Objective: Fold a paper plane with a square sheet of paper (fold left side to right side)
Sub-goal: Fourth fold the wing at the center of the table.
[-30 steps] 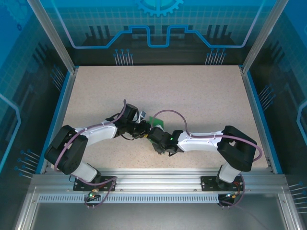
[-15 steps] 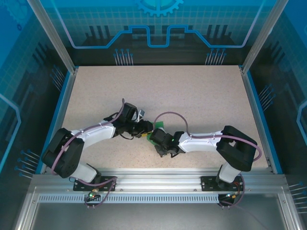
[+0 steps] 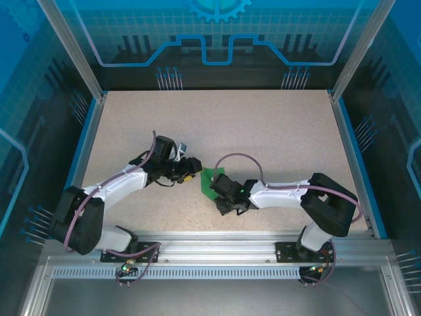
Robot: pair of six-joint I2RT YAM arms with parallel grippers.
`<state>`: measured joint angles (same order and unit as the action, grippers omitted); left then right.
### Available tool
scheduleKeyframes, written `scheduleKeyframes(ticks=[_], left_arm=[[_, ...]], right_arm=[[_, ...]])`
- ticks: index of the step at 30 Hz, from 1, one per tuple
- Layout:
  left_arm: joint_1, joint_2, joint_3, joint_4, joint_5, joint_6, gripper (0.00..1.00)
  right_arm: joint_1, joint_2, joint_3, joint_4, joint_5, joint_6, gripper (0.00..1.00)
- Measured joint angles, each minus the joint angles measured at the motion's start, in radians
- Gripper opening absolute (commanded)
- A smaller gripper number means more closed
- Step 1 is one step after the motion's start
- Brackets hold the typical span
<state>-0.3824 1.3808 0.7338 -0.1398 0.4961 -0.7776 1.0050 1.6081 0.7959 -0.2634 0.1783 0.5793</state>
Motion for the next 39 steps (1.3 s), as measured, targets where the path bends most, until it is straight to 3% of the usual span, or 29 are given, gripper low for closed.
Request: scheduleKeyframes(ticks=[6, 17, 39], left_arm=[[-0.034, 0.050, -0.053, 0.040, 0.022, -0.010, 0.46], [-0.119, 0.204, -0.028, 0.100, 0.031, -0.011, 0.46], [-0.138, 0.363, 0.075, 0.123, 0.036, -0.037, 0.49]], right_arm=[[-0.050, -0.014, -0.039, 0.058, -0.107, 0.000, 0.11], [-0.077, -0.019, -0.068, 0.117, -0.181, 0.005, 0.11], [-0.103, -0.021, -0.095, 0.175, -0.247, 0.008, 0.15]])
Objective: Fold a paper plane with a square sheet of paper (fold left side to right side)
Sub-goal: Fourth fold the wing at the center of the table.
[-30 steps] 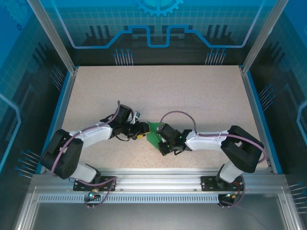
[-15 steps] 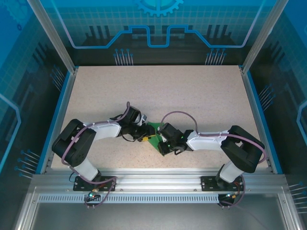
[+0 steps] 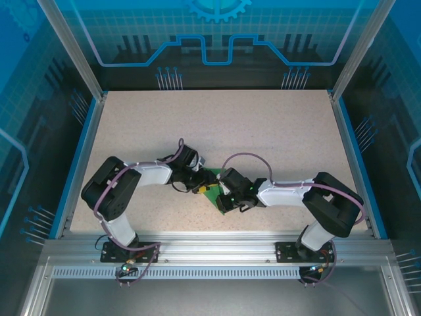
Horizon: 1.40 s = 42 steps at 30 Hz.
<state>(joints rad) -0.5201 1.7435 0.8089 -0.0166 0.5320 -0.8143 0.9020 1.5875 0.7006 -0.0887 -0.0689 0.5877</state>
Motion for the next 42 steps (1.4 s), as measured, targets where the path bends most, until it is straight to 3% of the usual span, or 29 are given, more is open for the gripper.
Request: scheduleKeyframes(ticks=[13, 20, 23, 30, 42], left_arm=[[0.000, 0.012, 0.013, 0.000, 0.001, 0.000, 0.50], [0.000, 0.012, 0.013, 0.000, 0.001, -0.001, 0.50], [0.000, 0.012, 0.013, 0.000, 0.001, 0.000, 0.50], [0.000, 0.012, 0.013, 0.000, 0.001, 0.000, 0.50], [0.000, 0.012, 0.013, 0.000, 0.000, 0.000, 0.50]], right_arm=[[-0.012, -0.004, -0.001, 0.008, -0.034, 0.000, 0.25], [-0.048, -0.089, -0.021, 0.000, -0.053, -0.004, 0.44], [-0.090, -0.156, -0.042, 0.012, -0.085, 0.000, 0.47], [-0.197, -0.232, -0.116, 0.055, -0.157, 0.016, 0.47], [-0.136, -0.077, -0.082, 0.079, -0.175, 0.042, 0.44]])
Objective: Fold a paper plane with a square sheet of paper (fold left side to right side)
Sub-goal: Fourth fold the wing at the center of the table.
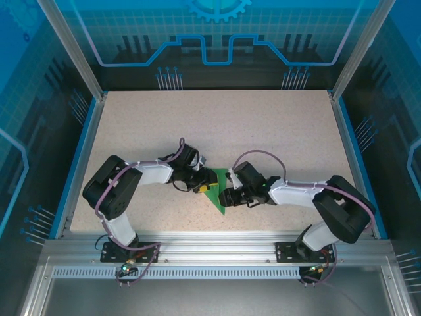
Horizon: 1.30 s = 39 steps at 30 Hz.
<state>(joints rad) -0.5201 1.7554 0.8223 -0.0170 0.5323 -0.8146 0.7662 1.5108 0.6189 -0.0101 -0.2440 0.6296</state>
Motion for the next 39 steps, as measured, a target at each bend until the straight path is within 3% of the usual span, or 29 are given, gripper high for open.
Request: scheduleKeyframes(ticks=[8, 30, 39], left_arm=[[0.000, 0.000, 0.000, 0.000, 0.000, 0.000, 0.50], [0.000, -0.001, 0.000, -0.003, 0.000, 0.000, 0.50], [0.000, -0.059, -0.016, -0.049, -0.039, 0.001, 0.53]], right_arm=[[0.018, 0.052, 0.061, 0.019, 0.000, 0.000, 0.43], [0.011, 0.126, 0.077, 0.049, -0.046, -0.012, 0.03], [-0.007, 0.130, 0.075, 0.061, -0.080, -0.020, 0.01]])
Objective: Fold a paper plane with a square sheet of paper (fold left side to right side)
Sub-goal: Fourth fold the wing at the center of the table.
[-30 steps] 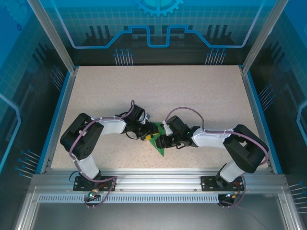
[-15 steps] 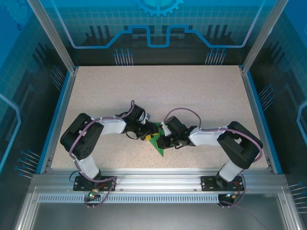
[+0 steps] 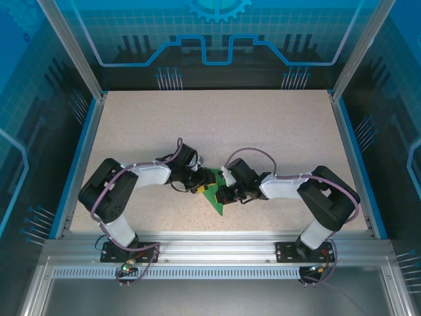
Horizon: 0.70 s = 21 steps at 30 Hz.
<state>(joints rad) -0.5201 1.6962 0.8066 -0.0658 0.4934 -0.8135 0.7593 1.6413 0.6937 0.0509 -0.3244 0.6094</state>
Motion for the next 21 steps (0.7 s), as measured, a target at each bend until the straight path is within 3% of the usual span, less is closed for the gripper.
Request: scheduleKeyframes(ticks=[4, 12, 21], left_arm=[[0.001, -0.058, -0.004, -0.027, -0.019, 0.000, 0.52], [0.003, -0.077, -0.005, -0.048, -0.033, -0.001, 0.33], [0.003, -0.005, -0.005, -0.034, -0.023, -0.005, 0.40]], right_arm=[[-0.008, -0.001, -0.013, 0.014, -0.006, 0.000, 0.01], [-0.014, -0.003, -0.027, 0.035, -0.021, 0.000, 0.01], [-0.014, -0.003, -0.029, 0.042, -0.025, 0.000, 0.01]])
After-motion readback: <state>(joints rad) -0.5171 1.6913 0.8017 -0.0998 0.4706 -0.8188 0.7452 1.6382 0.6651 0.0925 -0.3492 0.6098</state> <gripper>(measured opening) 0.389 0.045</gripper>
